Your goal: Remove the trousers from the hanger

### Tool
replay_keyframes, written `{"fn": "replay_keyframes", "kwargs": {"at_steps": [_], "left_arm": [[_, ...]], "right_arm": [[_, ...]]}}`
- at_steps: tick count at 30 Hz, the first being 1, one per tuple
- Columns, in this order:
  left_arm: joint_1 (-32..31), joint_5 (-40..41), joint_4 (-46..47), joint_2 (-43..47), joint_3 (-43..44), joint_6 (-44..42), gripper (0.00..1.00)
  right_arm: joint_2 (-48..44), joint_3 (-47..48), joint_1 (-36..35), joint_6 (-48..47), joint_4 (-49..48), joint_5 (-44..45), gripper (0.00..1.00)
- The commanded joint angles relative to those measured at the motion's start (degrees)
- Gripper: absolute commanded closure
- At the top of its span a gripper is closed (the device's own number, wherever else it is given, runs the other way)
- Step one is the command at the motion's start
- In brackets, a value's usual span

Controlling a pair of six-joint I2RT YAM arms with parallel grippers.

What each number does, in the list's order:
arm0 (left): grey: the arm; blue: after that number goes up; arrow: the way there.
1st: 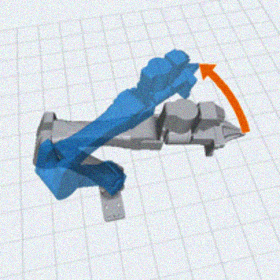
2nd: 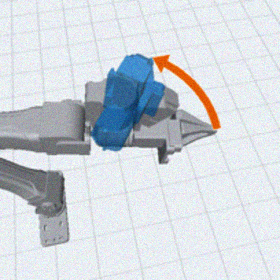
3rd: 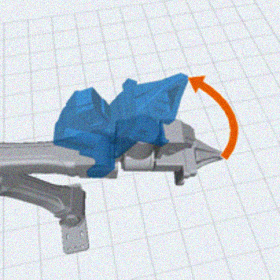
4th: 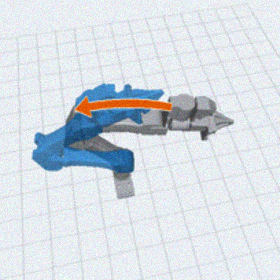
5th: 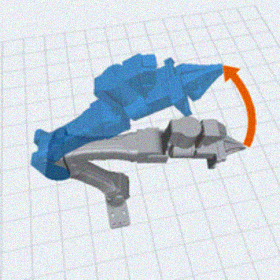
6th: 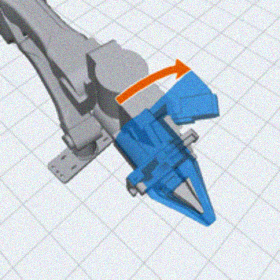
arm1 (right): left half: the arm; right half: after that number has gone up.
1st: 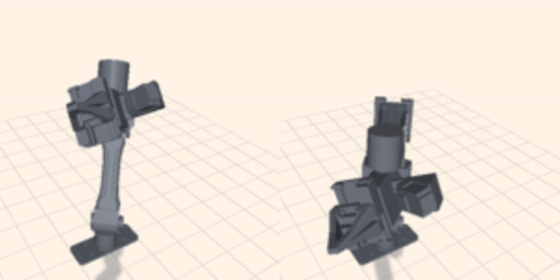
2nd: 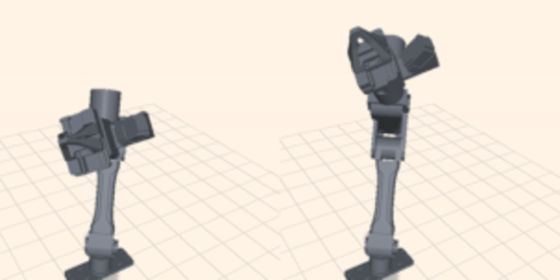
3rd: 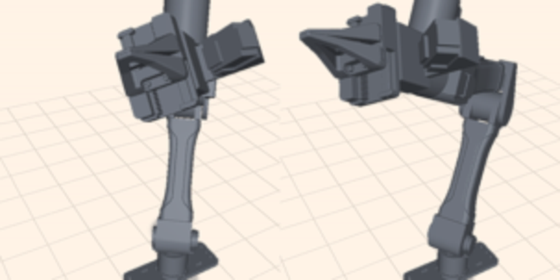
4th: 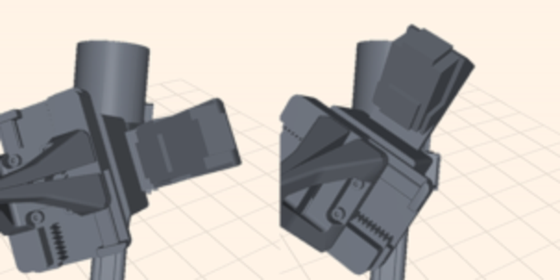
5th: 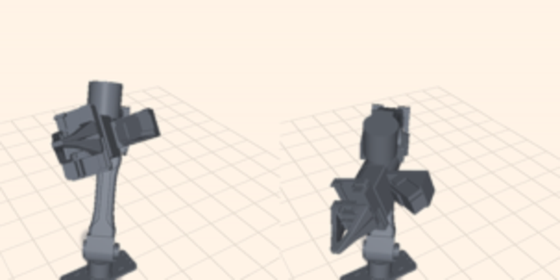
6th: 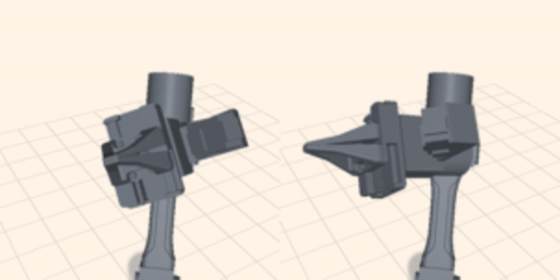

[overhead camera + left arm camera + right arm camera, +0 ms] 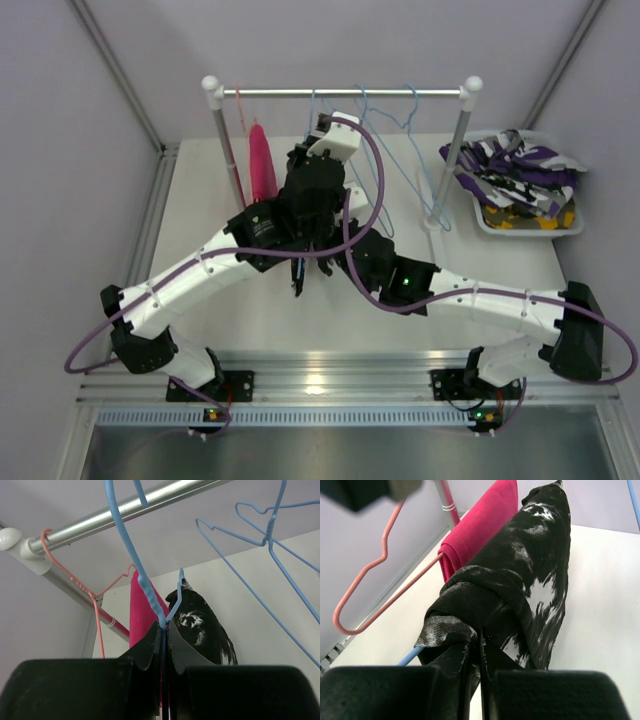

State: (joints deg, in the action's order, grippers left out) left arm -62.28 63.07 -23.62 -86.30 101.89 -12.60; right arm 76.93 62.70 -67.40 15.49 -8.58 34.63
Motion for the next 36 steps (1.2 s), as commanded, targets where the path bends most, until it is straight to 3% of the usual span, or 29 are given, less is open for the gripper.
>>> {"fn": "replay_keyframes", "kwargs": {"at_steps": [1,11,27,36], "left_arm": [[-1.62,0.65,7.44,4.39,1.57,-1.81,1.0],[-1.35,3.2,13.07,5.36,-7.05,-4.28,1.0],[3.39,-1.01,4.46,6.41,-11.88,7.84,1.0],[4.89,-2.42,3.31,6.85,-14.17,9.96,1.0]], "right_arm": [[1.83,0.5,0.25,-1.42,1.11,1.76,1.0],[-3.0,-0.73,-0.19,-2.56,0.76,-1.67,1.0],[-15.39,-1.61,-4.06,-5.55,2.07,-2.99,1.0],[-20.14,-0.82,-4.67,-7.14,3.92,-2.64,1.0]]}}
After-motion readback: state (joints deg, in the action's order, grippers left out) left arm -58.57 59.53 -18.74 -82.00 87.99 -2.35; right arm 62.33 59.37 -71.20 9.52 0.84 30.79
